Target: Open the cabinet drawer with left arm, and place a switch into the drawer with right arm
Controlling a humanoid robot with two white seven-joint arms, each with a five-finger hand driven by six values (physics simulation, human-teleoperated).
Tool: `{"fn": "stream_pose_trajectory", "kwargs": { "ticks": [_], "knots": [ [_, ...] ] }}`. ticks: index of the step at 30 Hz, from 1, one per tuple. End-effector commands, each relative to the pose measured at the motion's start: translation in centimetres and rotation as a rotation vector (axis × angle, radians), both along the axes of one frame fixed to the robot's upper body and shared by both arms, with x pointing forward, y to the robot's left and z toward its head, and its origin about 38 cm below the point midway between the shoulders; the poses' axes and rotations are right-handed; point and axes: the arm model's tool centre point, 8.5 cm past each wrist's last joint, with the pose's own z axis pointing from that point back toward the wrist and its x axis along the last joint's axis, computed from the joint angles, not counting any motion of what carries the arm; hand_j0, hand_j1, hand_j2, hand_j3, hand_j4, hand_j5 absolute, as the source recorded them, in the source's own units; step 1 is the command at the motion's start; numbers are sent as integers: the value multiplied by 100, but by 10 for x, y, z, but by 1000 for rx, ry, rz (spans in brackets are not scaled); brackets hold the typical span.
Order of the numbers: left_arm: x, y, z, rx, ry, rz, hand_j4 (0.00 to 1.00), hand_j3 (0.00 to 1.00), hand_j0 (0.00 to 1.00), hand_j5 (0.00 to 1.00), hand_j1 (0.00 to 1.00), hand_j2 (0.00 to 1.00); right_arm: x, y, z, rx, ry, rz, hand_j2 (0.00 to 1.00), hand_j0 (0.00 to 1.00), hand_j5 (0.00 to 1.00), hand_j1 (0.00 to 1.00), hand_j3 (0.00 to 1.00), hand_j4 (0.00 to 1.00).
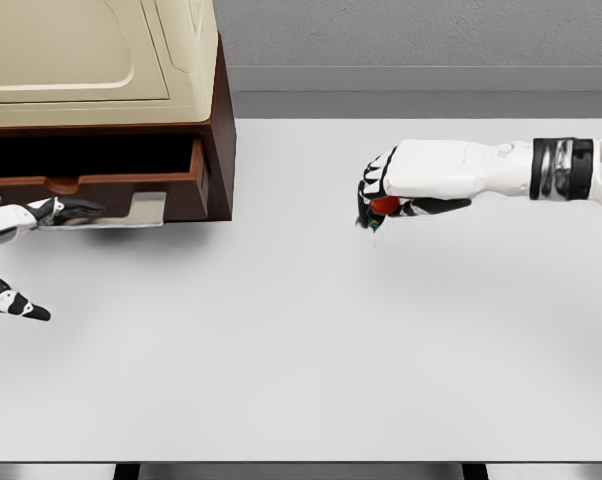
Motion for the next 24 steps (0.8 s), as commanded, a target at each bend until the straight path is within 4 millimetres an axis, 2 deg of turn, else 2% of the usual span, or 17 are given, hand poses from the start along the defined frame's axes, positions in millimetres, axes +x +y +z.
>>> {"fn": "stream_pose_trajectory", "kwargs": {
  "ticks": [1, 11, 16, 20, 23, 24],
  "knots": [
    [-4, 14, -14, 143, -12, -2, 100, 100, 100, 100, 100, 100, 1, 10, -15, -3, 42, 14, 47, 47, 47, 47, 47, 47],
    [-21, 38, -10, 182, 29, 44, 100, 100, 100, 100, 100, 100, 5, 22, 3, -8, -1, 44, 47, 47, 47, 47, 47, 47],
    [-29, 34, -17, 182, 86, -32, 100, 100, 100, 100, 100, 100, 7, 38, 18, -13, -35, 83, 47, 47, 47, 47, 47, 47],
    [-29, 35, -12, 177, 70, -34, 100, 100, 100, 100, 100, 100, 8, 47, 28, -16, -60, 107, 47, 47, 47, 47, 47, 47],
    [-29, 38, -7, 177, 66, -22, 100, 100, 100, 100, 100, 100, 8, 63, 35, -15, -75, 144, 47, 47, 47, 47, 47, 47],
    [-28, 39, 0, 175, 43, -26, 100, 100, 100, 100, 100, 100, 7, 68, 38, -19, -81, 156, 47, 47, 47, 47, 47, 47]
  ]
}}
